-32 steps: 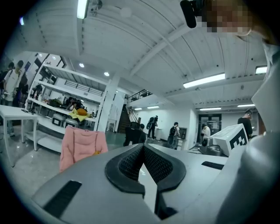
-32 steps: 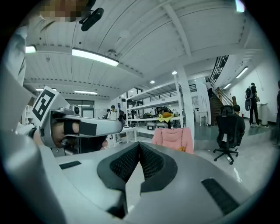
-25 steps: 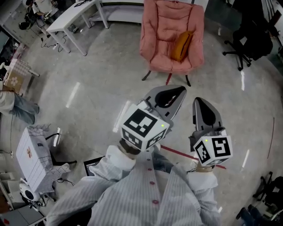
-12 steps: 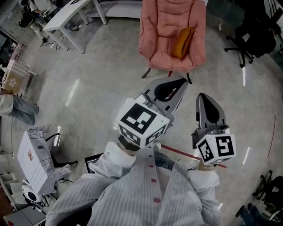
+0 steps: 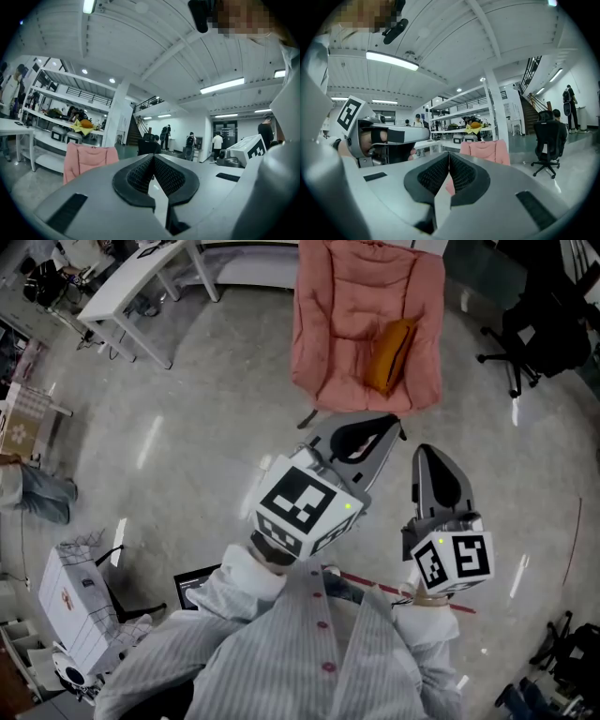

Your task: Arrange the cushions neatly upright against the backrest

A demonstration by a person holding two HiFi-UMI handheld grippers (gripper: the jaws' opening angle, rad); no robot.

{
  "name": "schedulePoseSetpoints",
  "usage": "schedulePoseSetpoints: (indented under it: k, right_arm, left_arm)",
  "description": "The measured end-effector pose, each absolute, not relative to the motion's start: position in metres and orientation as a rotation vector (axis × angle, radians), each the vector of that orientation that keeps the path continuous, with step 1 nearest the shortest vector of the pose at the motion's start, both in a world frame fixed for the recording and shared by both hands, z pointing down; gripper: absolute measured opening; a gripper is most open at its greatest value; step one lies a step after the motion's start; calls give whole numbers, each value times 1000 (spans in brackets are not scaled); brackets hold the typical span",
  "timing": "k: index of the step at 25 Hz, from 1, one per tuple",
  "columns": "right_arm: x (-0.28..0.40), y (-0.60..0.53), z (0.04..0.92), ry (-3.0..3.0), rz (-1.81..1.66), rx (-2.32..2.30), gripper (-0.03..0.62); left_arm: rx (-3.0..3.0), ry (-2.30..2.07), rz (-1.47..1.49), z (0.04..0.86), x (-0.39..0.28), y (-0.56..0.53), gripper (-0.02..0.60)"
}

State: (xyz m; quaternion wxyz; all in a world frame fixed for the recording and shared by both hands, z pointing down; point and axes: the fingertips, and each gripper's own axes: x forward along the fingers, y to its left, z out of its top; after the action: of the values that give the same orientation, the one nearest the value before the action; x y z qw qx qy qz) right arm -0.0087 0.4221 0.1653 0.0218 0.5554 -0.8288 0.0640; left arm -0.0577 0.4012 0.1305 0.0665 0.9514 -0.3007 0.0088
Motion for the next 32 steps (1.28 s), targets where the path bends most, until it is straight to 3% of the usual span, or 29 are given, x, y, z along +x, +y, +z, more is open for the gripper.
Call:
schedulePoseSetpoints:
  k: [17, 32]
  right_arm:
    - [-25, 283, 175, -2508, 223, 1790, 14]
    - [33, 147, 191, -2514, 277, 1764, 14]
  left_arm:
    - [2875, -828, 59, 142, -81, 260, 9]
    - [2809, -950, 63, 157, -47, 125, 9]
